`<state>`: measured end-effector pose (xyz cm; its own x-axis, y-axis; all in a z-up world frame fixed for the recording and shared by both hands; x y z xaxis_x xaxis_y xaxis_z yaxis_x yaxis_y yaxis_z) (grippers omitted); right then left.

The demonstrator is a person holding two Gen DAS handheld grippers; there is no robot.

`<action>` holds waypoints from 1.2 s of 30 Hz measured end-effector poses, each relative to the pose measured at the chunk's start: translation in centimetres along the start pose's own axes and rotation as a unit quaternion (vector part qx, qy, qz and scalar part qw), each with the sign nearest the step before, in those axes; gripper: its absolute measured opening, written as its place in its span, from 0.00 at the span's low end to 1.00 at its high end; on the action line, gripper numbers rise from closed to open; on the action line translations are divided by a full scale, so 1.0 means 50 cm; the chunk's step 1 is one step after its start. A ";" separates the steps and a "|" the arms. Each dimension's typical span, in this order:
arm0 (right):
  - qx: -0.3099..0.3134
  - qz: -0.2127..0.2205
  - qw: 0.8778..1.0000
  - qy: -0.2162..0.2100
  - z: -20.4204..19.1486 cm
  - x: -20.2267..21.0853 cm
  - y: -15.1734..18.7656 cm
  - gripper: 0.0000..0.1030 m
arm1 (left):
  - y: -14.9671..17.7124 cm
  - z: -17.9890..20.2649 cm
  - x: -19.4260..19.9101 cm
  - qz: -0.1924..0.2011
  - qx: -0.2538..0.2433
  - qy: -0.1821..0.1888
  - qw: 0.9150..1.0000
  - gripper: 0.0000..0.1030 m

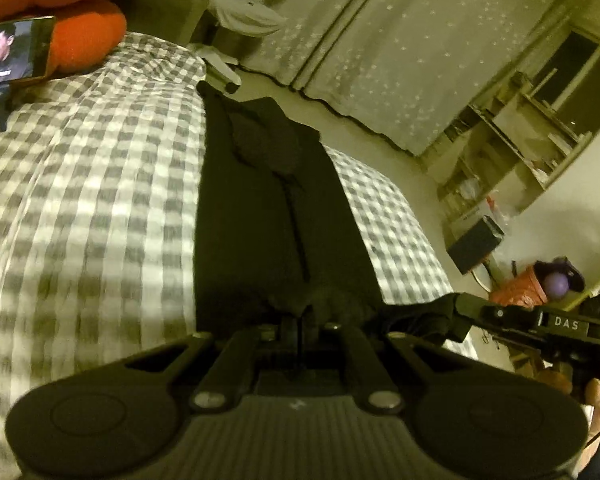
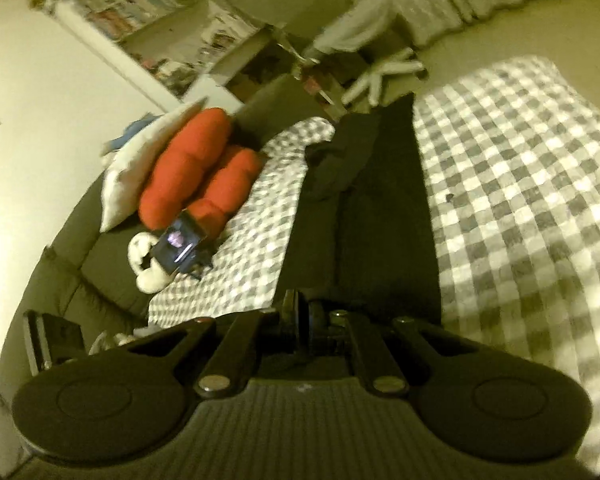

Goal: Fold clothes

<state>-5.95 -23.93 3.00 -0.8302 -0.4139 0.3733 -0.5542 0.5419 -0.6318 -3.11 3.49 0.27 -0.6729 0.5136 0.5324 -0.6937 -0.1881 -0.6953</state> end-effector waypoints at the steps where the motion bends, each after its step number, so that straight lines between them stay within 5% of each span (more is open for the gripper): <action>1: -0.008 -0.007 1.000 0.006 0.009 -0.015 -0.009 0.06 | -0.007 -0.005 -0.016 -0.004 0.004 -0.006 1.000 0.01; 12: -0.028 -0.049 0.996 0.076 0.079 -0.156 -0.067 0.08 | -0.061 -0.061 -0.146 -0.032 0.054 -0.026 0.998 0.01; 36: -0.040 -0.013 0.999 0.028 0.059 -0.225 -0.186 0.08 | -0.232 -0.046 -0.190 0.012 0.104 -0.002 0.994 0.01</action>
<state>8.74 -26.47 2.64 -0.8163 -0.3885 0.4275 -0.5768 0.5891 -0.5660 11.95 2.71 2.18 -0.6900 0.5040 0.5194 -0.7159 -0.3697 -0.5923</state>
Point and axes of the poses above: each gripper's, at about its wrist camera, not at the fingertips, and x roughly against the way its jaws point, z to its right, y to its underside, the point moved 3 cm from there along -x, roughly the way its jaws point, and after that the axes turned 12 degrees about z, right-handed, at the moved point
